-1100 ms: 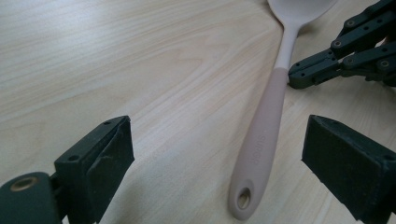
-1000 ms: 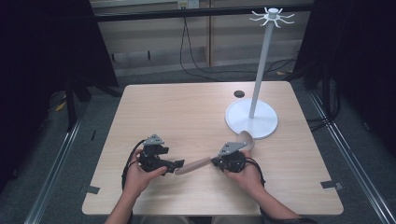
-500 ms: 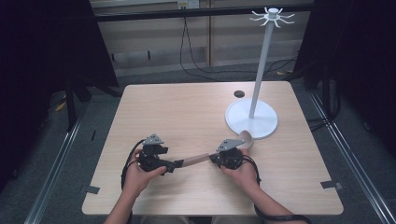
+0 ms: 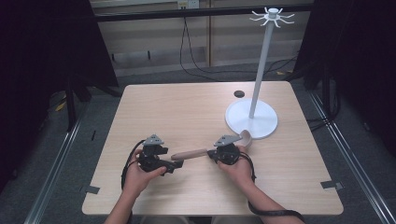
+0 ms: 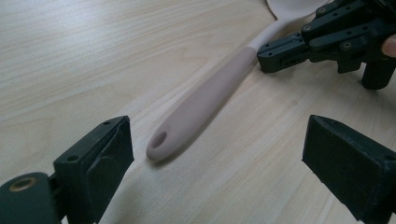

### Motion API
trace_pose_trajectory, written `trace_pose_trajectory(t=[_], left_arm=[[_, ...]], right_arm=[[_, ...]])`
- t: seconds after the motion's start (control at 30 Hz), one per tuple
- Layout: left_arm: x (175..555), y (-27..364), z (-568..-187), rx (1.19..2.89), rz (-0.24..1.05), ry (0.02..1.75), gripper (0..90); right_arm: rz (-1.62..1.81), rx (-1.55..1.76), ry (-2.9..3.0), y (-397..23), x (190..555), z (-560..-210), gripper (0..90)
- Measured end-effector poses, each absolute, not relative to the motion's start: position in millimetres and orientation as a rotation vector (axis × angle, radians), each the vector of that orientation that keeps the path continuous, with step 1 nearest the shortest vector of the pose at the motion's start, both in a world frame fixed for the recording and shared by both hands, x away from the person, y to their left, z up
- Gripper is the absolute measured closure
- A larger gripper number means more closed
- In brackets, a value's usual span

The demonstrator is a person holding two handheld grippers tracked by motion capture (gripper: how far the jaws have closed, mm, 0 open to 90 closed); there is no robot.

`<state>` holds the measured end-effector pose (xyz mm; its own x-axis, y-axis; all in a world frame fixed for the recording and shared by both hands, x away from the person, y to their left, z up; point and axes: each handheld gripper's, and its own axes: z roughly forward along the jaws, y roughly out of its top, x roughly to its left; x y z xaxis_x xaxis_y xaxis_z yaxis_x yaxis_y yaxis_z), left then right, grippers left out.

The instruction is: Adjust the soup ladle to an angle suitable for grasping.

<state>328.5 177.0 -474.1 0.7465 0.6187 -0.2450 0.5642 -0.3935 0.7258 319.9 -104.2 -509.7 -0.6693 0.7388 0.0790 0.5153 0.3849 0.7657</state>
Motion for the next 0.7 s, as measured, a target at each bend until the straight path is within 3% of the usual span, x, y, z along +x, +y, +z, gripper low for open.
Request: trace_pose_trajectory(t=[0.7], left_arm=[[328.1, 176.9, -474.8, 2.095, 0.069, 0.886, 8.5]], right_arm=[[1.135, 1.094, 2.42, -102.7, 328.6, -508.3, 90.0]])
